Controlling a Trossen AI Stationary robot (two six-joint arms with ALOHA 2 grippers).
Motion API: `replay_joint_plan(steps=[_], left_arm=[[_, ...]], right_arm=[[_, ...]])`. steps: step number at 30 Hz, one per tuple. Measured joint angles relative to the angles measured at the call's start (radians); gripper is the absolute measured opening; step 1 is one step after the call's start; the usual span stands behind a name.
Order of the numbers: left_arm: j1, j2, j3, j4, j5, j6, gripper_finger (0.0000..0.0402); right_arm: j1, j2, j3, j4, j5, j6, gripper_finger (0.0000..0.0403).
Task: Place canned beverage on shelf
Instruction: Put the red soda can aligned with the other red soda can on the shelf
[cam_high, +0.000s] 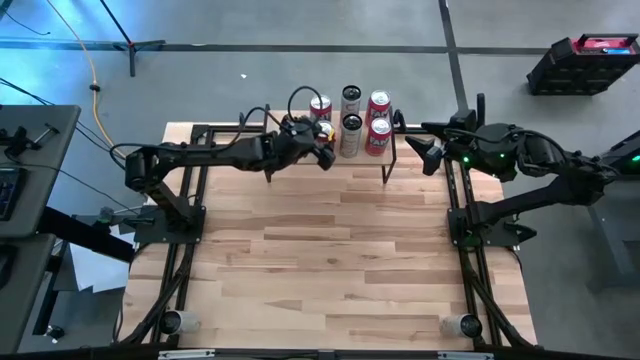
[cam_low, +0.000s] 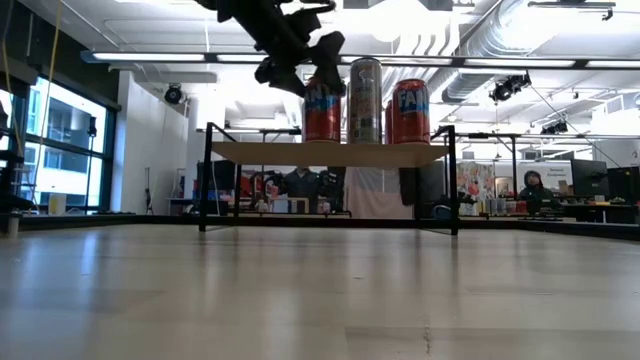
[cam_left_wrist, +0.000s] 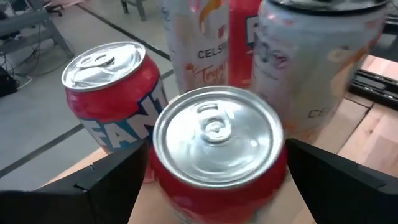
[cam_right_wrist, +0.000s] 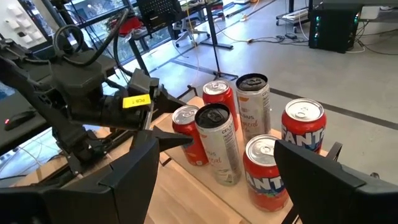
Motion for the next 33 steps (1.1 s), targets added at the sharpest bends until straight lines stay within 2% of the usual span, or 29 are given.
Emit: replay_joint_plan(steps=[11,22,33], left_arm=[[0.050,0.037,-0.003,0.005,0.079,-0.042,0.0365],[0.026,0.031,-0.003,-0.006,-0.024,-0.082,0.0365],[0.014,0.031,-0.003,-0.027,-0.042,-0.112,0.0365]], right_arm=[[0.000,0.000,0.000,0.000,0.016,-0.003,0.0303],[0.000,0.000,0.000,0.000,0.016,-0.002,0.0303],[0.000,0.000,0.000,0.000,0.017,0.000,0.0303]])
